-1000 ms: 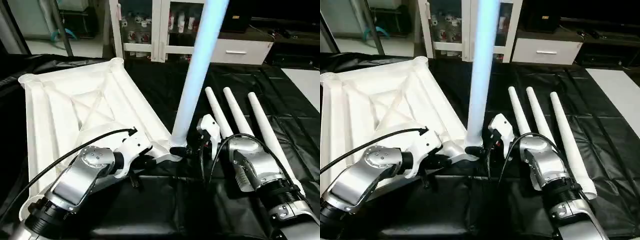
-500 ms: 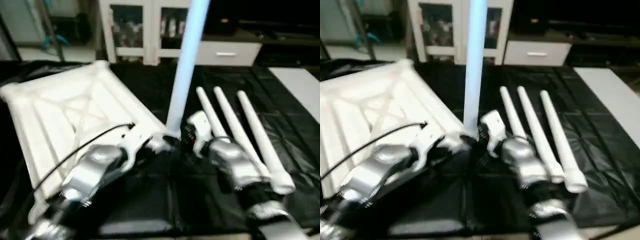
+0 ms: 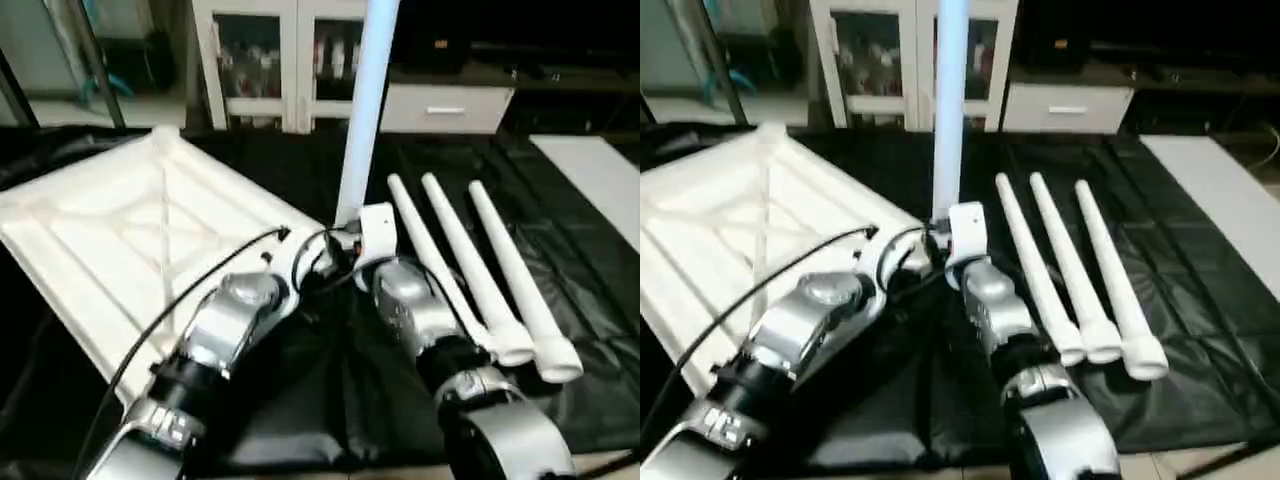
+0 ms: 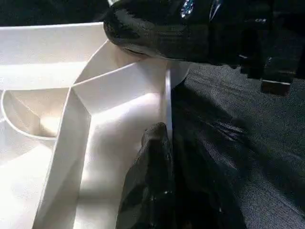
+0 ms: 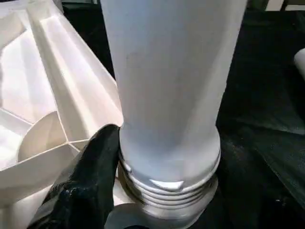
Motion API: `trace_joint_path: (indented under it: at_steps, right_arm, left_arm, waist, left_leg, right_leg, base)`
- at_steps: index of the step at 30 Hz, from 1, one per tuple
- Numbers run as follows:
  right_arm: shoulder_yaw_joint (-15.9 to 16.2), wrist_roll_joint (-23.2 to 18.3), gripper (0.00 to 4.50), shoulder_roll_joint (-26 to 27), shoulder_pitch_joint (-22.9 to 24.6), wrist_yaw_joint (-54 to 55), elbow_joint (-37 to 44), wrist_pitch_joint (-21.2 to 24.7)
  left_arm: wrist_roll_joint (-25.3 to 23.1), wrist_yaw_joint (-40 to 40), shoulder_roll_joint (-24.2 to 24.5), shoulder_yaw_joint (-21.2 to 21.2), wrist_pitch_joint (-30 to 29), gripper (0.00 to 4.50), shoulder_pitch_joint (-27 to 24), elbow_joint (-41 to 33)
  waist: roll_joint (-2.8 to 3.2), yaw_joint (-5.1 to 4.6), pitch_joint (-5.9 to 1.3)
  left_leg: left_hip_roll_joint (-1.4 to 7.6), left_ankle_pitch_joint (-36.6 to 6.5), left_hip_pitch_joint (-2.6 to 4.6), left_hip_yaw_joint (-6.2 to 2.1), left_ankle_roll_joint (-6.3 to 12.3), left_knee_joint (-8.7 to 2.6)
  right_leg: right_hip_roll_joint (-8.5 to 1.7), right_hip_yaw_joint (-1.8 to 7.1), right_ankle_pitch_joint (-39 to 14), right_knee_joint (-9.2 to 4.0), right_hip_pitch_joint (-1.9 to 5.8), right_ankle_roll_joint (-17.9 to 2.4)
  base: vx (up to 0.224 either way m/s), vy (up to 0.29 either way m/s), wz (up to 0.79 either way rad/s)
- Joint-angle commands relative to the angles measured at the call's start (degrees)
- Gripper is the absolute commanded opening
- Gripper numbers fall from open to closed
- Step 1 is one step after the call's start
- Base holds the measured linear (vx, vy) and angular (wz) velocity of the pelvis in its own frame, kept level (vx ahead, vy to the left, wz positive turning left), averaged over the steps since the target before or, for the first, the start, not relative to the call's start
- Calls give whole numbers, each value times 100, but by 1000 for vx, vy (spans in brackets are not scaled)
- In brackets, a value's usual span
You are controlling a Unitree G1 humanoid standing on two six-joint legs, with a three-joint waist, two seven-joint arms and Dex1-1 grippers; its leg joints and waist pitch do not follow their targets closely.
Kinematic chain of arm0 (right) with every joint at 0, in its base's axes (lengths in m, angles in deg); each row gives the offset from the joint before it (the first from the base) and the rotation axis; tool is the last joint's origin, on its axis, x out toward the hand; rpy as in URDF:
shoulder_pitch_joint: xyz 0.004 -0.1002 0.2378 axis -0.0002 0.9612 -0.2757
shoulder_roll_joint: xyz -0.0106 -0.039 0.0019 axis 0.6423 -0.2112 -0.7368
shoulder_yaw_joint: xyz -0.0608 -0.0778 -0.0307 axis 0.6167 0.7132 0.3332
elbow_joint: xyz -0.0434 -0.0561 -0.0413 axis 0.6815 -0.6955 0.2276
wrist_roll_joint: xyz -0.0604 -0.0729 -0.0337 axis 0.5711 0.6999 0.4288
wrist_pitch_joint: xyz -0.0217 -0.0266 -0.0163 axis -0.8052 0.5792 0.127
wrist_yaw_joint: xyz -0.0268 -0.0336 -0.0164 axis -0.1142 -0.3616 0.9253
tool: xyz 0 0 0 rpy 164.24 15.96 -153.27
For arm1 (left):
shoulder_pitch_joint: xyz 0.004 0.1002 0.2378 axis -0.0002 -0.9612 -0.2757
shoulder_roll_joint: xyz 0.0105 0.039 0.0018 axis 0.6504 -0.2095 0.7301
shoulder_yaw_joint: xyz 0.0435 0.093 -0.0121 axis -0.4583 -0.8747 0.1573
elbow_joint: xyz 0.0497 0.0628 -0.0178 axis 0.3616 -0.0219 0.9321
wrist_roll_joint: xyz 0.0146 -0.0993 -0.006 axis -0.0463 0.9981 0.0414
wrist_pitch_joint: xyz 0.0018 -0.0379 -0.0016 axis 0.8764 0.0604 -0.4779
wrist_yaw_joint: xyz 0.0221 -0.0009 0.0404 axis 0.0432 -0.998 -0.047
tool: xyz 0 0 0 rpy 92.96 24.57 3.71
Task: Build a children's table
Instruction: Rotate leg to tighten
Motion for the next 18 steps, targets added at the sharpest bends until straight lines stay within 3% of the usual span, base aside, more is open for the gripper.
trace_joint_path:
  at_steps: [1, 3, 6, 8, 10, 11, 12, 14, 15, 18]
  right_arm:
    - [64, -112, 342, 208, 49, -480, -213, 79]
    - [67, -123, 342, 211, 48, -577, -156, 38]
    - [101, -228, 382, 111, 144, -866, 179, 138]
    - [100, -275, 394, 66, 192, -997, 317, 199]
    - [218, -281, 403, -216, 420, -1446, 824, 457]
    - [351, -256, 426, -454, 600, -1857, 1194, 721]
    - [351, -256, 432, -454, 600, -1857, 1194, 721]
    - [646, -238, 432, -830, 874, -2547, 1706, 1026]
    - [727, -219, 432, -934, 948, -2732, 1836, 1061]
    - [1019, -303, 432, -1494, 1269, -3662, 2463, 1199]
  left_arm:
    - [-80, -92, 76, -142, 0, 0, -113, 130]
    - [-62, -233, 187, -169, -18, 0, -227, -58]
    - [-11, -521, 435, -237, -65, 0, -446, -451]
    - [3, -615, 522, -272, -70, 0, -517, -571]
    - [116, -984, 798, -376, -76, 0, -749, -963]
    - [194, -1249, 991, -437, 0, 0, -895, -1220]
    - [194, -1249, 991, -437, 0, 0, -895, -1220]
    - [259, -1553, 1244, -528, 50, 0, -1034, -1503]
    - [266, -1645, 1321, -563, 95, 0, -1070, -1580]
    - [410, -2119, 1638, -656, 234, 0, -1219, -1893]
  waist:
    - [51, -1, -254]
    - [83, 0, -256]
    - [83, -34, -257]
    - [89, -32, -260]
    - [98, 12, -280]
    - [129, 56, -288]
    - [114, 53, -309]
    - [134, 88, -317]
    - [123, 128, -300]
    - [133, 173, -263]
  left_leg:
    - [243, -2477, 35, -175, -174, -520]
    - [264, -2322, -7, -188, -166, -537]
    - [271, -2160, -65, -196, -149, -554]
    - [275, -2135, -65, -199, -137, -552]
    - [282, -1827, -31, -165, -68, -530]
    - [294, -1575, -15, -147, -22, -517]
    - [292, -1242, -35, -142, 47, -510]
    - [288, -996, 1, -114, 110, -478]
    - [288, -814, -24, -99, 250, -476]
    - [300, -1084, 13, -91, 193, -499]
  right_leg:
    - [-329, 171, -2464, -516, 77, -864]
    - [-347, 178, -2270, -477, 113, -953]
    - [-343, 172, -2056, -442, 156, -1031]
    - [-347, 171, -2054, -441, 163, -1034]
    - [-346, 199, -1619, -411, 160, -1177]
    - [-335, 200, -1239, -379, 181, -1263]
    - [-313, 189, -772, -316, 220, -1377]
    - [-297, 181, -403, -288, 210, -1507]
    - [-304, 184, -172, -269, 241, -1599]
    - [-308, 193, -643, -311, 215, -1558]
  base:
    - [0, 0, 0]
    - [0, 0, 0]
    - [0, 0, 0]
    - [0, 0, 0]
    - [0, 0, 0]
    - [62, -14, 3]
    - [62, -14, 3]
    - [31, -3, 1]
    - [0, 0, 0]
    - [0, 0, 0]
